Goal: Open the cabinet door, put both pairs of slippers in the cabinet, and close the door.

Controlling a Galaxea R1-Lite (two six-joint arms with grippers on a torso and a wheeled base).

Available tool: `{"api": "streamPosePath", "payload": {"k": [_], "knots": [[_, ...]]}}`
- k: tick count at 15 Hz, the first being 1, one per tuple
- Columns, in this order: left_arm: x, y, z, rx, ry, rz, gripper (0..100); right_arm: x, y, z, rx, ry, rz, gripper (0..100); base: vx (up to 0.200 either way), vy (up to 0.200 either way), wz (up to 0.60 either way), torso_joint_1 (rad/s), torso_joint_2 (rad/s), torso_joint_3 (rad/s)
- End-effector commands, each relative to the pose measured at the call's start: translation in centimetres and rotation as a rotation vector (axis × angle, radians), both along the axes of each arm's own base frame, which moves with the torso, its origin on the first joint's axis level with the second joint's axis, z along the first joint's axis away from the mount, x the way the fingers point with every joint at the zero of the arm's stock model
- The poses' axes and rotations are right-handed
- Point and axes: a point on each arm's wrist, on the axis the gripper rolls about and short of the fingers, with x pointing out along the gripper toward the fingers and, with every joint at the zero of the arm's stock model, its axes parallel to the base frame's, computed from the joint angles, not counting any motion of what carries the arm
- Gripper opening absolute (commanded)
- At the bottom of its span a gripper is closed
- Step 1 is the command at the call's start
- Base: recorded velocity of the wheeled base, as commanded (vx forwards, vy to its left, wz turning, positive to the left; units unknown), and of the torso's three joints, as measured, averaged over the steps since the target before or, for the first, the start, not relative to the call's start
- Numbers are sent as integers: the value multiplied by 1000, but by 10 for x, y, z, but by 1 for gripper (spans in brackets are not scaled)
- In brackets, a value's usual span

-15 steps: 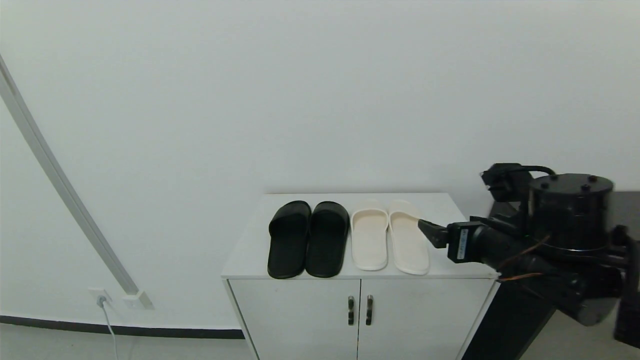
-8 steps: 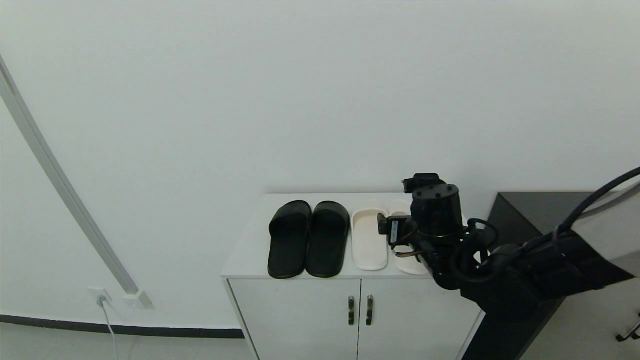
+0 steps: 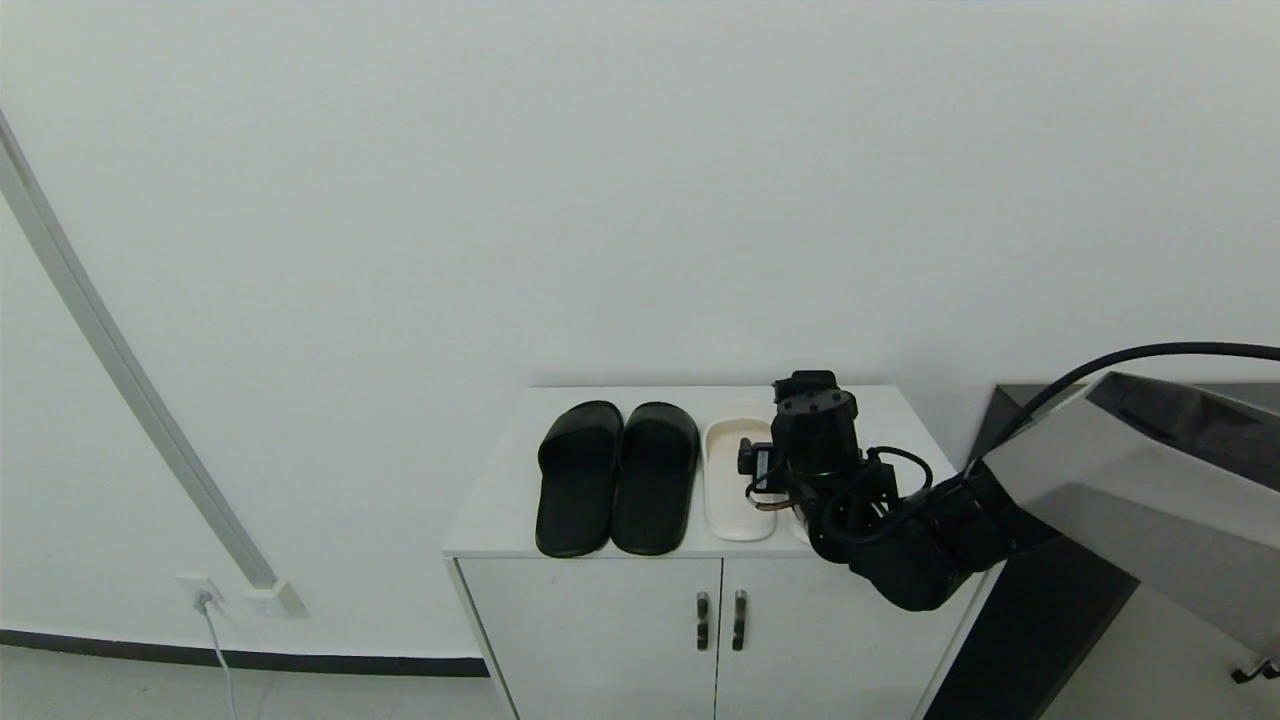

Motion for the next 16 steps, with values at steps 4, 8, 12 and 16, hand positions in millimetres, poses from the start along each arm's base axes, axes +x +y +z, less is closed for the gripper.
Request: {"api": "streamPosePath", "payload": {"k": [4, 8, 12, 16], "knots": [[0, 0, 0, 0, 2, 1, 0, 34, 11, -20, 14, -19, -23, 100, 0, 0, 0, 0, 0, 0], [0, 0, 0, -2, 2, 1, 0, 55, 14, -23, 20, -28, -44, 100, 0, 0, 0, 0, 0, 0], [0, 0, 0, -2, 2, 1, 0, 66, 8, -26, 19, -32, -64, 0, 0, 0, 0, 0, 0, 0], [0, 0, 0, -2, 2, 1, 0, 66, 7, -26, 18, -32, -67, 0, 0, 0, 0, 0, 0, 0]]}}
